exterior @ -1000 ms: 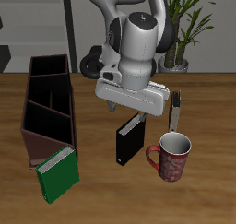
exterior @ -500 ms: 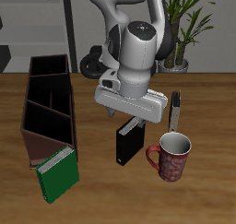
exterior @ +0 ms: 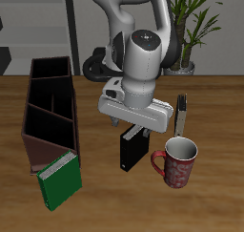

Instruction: Place the black book into the right desk caddy's front compartment

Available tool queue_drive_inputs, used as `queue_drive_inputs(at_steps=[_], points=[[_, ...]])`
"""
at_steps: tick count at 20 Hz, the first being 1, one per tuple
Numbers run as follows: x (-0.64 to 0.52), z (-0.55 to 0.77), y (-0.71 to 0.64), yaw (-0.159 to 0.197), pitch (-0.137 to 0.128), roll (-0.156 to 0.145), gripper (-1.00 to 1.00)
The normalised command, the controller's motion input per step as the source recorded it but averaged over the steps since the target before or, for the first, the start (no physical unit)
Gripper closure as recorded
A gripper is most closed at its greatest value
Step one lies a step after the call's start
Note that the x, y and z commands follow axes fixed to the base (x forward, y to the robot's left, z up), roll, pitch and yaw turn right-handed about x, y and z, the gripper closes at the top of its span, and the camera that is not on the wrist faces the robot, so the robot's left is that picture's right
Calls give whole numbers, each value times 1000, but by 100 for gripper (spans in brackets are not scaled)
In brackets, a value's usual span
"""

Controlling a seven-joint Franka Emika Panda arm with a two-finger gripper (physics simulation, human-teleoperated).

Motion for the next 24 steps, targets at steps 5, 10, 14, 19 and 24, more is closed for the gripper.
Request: queue_drive_inputs(at_steps=[5, 10, 14, 19, 24], points=[[51, -153, 6, 52, 22, 20, 100], [27, -93, 24, -4, 20, 11, 100], [29, -50, 54, -4, 9, 18, 100], [-87, 187, -3, 25, -29, 16, 100], [-190, 428, -195, 98, -55, -16, 100]])
